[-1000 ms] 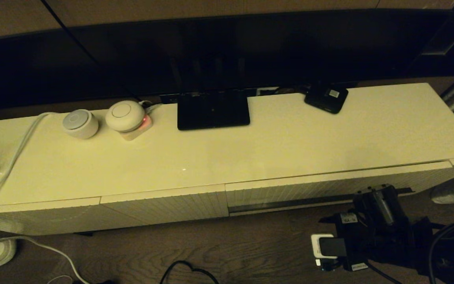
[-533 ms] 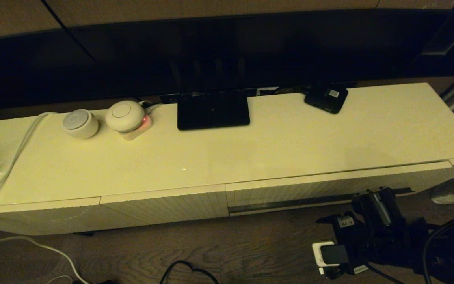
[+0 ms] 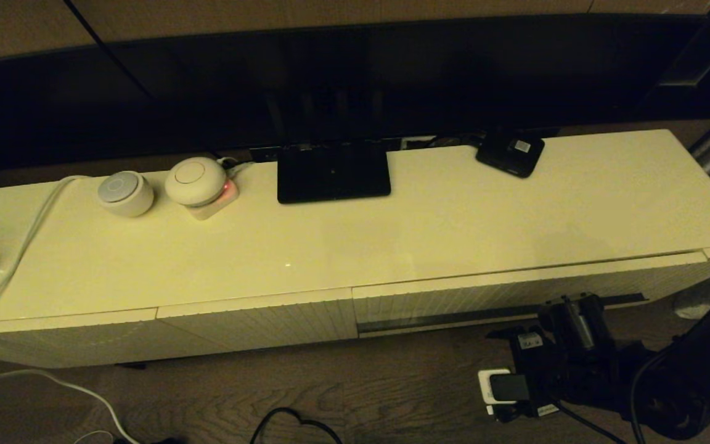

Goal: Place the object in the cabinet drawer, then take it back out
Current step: Open the drawer

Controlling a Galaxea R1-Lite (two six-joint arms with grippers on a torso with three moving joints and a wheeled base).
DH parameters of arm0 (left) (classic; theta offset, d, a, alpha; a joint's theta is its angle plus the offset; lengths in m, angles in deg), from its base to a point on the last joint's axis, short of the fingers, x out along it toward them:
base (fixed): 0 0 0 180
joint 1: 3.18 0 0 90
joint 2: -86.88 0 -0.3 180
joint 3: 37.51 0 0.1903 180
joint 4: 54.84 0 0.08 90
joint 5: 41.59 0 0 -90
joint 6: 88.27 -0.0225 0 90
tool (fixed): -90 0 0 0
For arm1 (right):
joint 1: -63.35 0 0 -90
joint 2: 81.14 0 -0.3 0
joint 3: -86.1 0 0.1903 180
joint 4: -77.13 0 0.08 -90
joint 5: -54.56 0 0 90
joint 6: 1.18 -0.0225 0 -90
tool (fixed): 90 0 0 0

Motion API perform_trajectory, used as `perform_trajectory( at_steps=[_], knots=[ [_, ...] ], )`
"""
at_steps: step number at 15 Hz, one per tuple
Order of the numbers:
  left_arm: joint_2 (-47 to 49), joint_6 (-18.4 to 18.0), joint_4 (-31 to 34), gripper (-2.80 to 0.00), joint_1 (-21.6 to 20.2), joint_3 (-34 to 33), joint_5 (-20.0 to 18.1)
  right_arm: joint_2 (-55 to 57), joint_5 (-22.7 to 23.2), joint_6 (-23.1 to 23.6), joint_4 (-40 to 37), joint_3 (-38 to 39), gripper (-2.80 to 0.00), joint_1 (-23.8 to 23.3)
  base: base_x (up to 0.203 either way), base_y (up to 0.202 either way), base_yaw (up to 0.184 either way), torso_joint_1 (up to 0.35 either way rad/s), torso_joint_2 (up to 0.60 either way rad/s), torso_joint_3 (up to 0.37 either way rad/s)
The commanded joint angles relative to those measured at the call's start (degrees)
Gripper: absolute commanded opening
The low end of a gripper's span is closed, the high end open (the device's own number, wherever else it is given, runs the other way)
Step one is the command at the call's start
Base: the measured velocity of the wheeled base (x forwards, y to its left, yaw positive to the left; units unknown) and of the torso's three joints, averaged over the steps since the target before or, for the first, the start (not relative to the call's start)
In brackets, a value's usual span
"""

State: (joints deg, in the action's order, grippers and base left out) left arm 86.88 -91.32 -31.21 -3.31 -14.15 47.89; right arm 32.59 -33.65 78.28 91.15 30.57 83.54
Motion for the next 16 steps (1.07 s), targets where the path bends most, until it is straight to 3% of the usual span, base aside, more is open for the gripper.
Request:
perform_trajectory(
  at_steps=[1, 16],
  knots=[
    [0.0, -0.03, 0.0, -2.8, -0.04, -0.18, 0.0, 2.27, -0.04, 0.43, 1.85, -0.45, 0.0, -0.57, 0.0, 0.0, 0.0, 0.0, 0.0, 0.0],
    [0.0, -0.03, 0.0, -2.8, -0.04, -0.18, 0.0, 6.13, -0.41, 0.38, 0.67, -7.92, 0.0, -3.22, 0.0, 0.0, 0.0, 0.0, 0.0, 0.0]
  ],
)
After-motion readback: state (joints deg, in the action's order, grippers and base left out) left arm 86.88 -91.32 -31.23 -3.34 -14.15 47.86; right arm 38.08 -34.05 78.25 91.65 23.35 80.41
